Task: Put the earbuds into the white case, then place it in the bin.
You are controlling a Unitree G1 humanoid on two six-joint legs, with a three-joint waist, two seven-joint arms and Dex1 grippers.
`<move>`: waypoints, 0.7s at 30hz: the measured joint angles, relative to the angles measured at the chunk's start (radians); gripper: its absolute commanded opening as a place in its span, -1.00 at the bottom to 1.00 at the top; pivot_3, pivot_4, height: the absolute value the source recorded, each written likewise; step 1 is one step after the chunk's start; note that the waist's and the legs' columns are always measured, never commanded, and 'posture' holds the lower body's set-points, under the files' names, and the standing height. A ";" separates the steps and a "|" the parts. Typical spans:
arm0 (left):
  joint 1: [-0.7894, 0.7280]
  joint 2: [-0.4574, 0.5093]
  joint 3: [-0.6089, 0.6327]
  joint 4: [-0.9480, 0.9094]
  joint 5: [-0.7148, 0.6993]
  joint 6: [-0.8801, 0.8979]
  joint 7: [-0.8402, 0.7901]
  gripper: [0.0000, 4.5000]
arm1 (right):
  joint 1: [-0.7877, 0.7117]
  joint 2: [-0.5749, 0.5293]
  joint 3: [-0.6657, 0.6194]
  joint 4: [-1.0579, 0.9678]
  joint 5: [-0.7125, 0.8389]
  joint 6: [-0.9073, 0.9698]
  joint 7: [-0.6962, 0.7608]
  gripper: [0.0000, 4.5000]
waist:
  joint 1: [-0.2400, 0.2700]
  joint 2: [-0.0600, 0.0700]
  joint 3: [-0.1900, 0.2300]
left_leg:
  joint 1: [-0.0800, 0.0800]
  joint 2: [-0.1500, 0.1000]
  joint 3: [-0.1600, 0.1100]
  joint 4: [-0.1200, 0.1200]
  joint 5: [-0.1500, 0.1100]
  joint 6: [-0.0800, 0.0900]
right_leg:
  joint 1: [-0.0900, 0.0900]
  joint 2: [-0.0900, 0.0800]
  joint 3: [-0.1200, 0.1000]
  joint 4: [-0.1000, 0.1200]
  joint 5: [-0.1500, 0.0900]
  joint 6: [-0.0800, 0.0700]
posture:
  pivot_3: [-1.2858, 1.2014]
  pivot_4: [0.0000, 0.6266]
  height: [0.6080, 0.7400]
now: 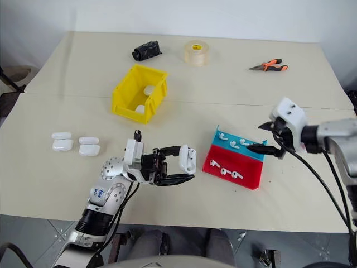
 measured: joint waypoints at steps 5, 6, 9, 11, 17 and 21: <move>-0.007 -0.003 -0.011 -0.003 0.005 0.000 0.012 0.25 | -0.158 0.020 0.201 0.108 -0.144 0.037 0.052 1.00 | -0.004 0.000 0.000 | -0.006 0.000 -0.001 0.003 0.000 0.000 | -0.004 0.000 -0.002 0.000 0.000 0.000 | 0.03 -0.52 1.00; -0.006 -0.002 -0.013 -0.004 0.005 0.000 0.014 0.25 | -0.179 0.021 0.227 0.124 -0.166 0.035 0.069 1.00 | -0.003 0.000 0.000 | -0.006 0.000 -0.001 0.003 0.000 0.000 | -0.004 0.000 -0.002 0.000 0.000 0.000 | 0.03 -0.52 1.00; -0.006 -0.002 -0.015 -0.006 0.007 0.000 0.021 0.25 | -0.223 0.021 0.284 0.169 -0.230 0.007 0.112 1.00 | -0.004 0.000 0.000 | -0.007 0.000 -0.001 0.003 0.000 0.000 | -0.004 0.000 -0.002 0.000 0.000 0.000 | 0.03 -0.52 1.00; -0.005 -0.002 -0.015 -0.009 0.008 0.000 0.030 0.25 | -0.253 0.025 0.318 0.213 -0.275 -0.018 0.136 1.00 | -0.005 0.000 0.000 | -0.007 0.000 -0.001 0.003 0.000 0.000 | -0.004 0.000 -0.003 0.000 0.000 0.000 | 0.03 -0.52 1.00; -0.002 -0.004 -0.018 -0.027 0.011 -0.001 0.049 0.25 | -0.288 0.079 0.351 0.310 -0.355 -0.082 0.180 0.82 | -0.008 0.000 0.000 | -0.007 0.000 -0.001 0.003 0.000 0.000 | -0.004 0.000 -0.003 0.001 0.000 0.000 | 0.03 -0.52 1.00; -0.001 -0.005 -0.020 -0.035 0.012 -0.001 0.053 0.25 | -0.296 0.100 0.351 0.343 -0.376 -0.107 0.200 0.47 | -0.008 0.000 0.000 | -0.007 0.000 -0.001 0.004 0.000 0.000 | -0.004 0.000 -0.003 0.001 0.000 0.000 | 0.03 -0.52 1.00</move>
